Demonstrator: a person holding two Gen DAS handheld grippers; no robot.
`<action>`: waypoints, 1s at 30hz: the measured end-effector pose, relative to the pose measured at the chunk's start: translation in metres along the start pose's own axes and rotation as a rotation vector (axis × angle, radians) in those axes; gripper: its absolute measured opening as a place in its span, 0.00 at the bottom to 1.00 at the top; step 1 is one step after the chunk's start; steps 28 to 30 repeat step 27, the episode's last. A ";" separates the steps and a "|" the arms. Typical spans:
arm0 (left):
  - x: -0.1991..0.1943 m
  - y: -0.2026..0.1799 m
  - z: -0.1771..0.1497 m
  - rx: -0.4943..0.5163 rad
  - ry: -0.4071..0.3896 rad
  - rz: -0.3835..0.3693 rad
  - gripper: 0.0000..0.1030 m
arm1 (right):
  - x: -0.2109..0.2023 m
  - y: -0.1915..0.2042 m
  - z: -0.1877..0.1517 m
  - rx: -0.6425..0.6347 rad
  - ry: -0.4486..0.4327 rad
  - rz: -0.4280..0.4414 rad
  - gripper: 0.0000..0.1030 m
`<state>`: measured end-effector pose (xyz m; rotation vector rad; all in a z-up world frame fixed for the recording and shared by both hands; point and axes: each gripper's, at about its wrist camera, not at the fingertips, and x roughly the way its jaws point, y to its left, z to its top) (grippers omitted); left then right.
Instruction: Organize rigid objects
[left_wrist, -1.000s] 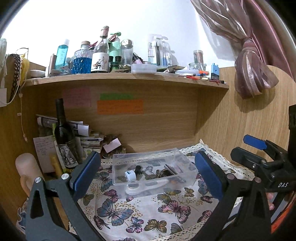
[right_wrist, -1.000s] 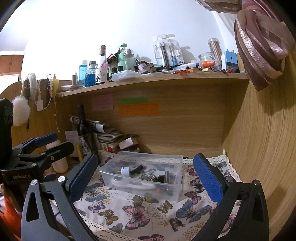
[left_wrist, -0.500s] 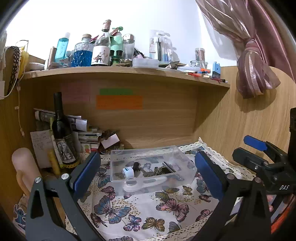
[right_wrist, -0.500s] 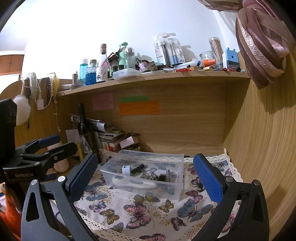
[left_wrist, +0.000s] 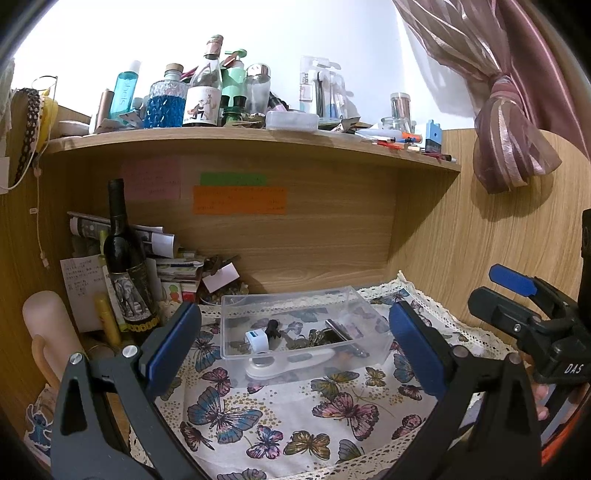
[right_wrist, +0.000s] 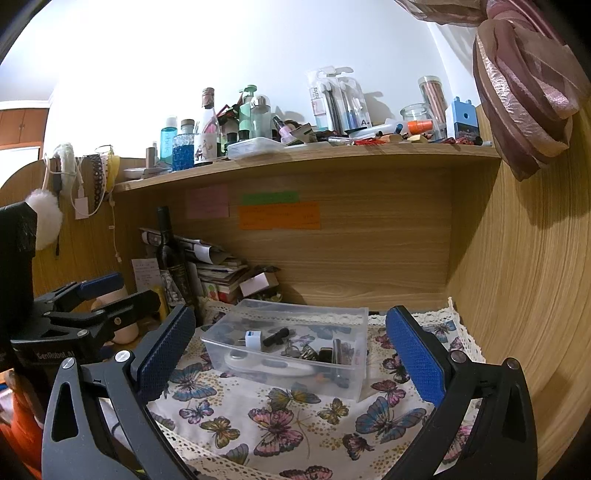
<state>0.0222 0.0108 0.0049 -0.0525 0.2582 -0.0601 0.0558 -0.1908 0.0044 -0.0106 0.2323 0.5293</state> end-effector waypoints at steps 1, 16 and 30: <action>0.000 0.000 0.000 -0.001 0.001 0.001 1.00 | 0.000 0.000 0.000 0.000 0.000 0.001 1.00; 0.003 0.001 0.001 -0.018 0.017 -0.006 1.00 | 0.001 0.002 0.001 0.000 0.008 -0.001 1.00; 0.001 -0.002 0.000 -0.004 0.003 -0.006 1.00 | 0.006 0.001 -0.002 0.006 0.018 -0.003 1.00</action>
